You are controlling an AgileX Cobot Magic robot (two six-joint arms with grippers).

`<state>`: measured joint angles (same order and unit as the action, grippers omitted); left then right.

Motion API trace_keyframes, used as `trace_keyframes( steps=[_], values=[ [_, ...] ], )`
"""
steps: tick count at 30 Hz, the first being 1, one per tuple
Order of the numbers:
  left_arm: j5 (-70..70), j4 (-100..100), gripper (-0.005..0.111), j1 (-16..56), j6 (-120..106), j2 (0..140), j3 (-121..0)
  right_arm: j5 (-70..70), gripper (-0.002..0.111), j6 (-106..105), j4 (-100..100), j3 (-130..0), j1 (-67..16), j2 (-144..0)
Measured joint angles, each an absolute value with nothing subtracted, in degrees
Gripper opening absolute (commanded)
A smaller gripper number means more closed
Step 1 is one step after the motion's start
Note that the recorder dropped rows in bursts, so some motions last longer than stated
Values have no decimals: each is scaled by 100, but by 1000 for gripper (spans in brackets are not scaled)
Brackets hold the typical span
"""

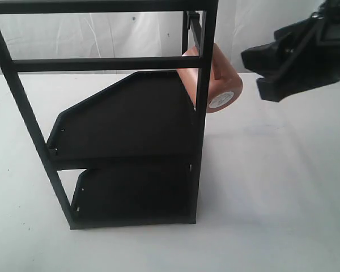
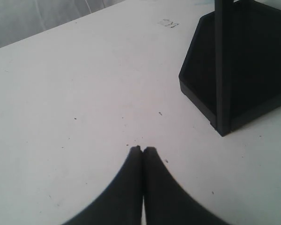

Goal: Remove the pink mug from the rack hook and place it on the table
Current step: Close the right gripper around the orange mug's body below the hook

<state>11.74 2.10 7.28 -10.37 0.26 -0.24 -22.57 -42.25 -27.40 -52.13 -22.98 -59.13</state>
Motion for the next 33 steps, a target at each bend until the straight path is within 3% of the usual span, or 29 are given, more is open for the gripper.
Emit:
trace_keyframes(
  steps=[9,33],
  values=[
    [1174,210,0,728,-1037,26,-24,-2208,53,-6097,-4519,-5531,-2298,-6829],
    [1174,210,0,728,-1037,26,-24,-1843,51,-7171,-5403,-6001,-2298,-7850]
  ],
)
